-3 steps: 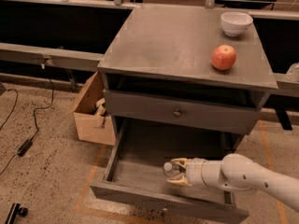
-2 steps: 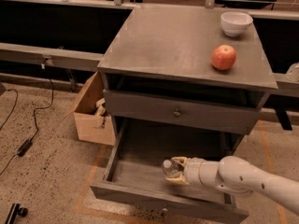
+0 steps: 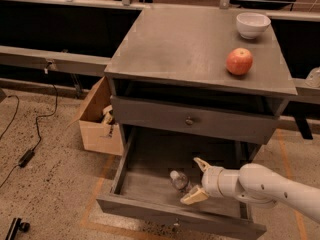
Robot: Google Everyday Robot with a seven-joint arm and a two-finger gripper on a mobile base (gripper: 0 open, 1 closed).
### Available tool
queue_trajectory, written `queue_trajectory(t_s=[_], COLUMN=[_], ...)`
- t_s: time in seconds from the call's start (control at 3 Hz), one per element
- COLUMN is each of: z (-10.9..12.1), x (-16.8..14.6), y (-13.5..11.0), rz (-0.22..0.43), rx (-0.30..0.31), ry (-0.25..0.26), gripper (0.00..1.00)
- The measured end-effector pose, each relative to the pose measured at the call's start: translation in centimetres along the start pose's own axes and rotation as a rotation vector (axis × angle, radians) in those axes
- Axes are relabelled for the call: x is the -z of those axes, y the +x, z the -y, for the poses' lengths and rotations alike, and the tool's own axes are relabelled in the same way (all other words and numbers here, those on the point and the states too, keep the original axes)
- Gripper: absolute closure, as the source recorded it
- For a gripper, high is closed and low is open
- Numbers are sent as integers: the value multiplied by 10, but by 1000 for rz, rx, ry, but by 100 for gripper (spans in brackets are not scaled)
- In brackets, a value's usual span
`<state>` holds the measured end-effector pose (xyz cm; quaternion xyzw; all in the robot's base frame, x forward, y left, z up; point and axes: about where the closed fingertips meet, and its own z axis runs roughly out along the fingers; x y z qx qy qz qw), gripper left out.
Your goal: Place water bottle into middle drawer
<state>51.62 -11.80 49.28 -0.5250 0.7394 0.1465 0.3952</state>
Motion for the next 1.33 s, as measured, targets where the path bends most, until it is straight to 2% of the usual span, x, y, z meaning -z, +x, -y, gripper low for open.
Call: queue_trajectory(t_s=[0.33, 0.67, 1.0, 1.33], z=[10, 23, 31, 31], x=[25, 62, 107, 107], y=[5, 7, 9, 6], rz=[-36, -68, -114, -113], rx=[-7, 7, 21, 26], ry=[-3, -5, 20, 19], gripper=[18, 42, 65, 62])
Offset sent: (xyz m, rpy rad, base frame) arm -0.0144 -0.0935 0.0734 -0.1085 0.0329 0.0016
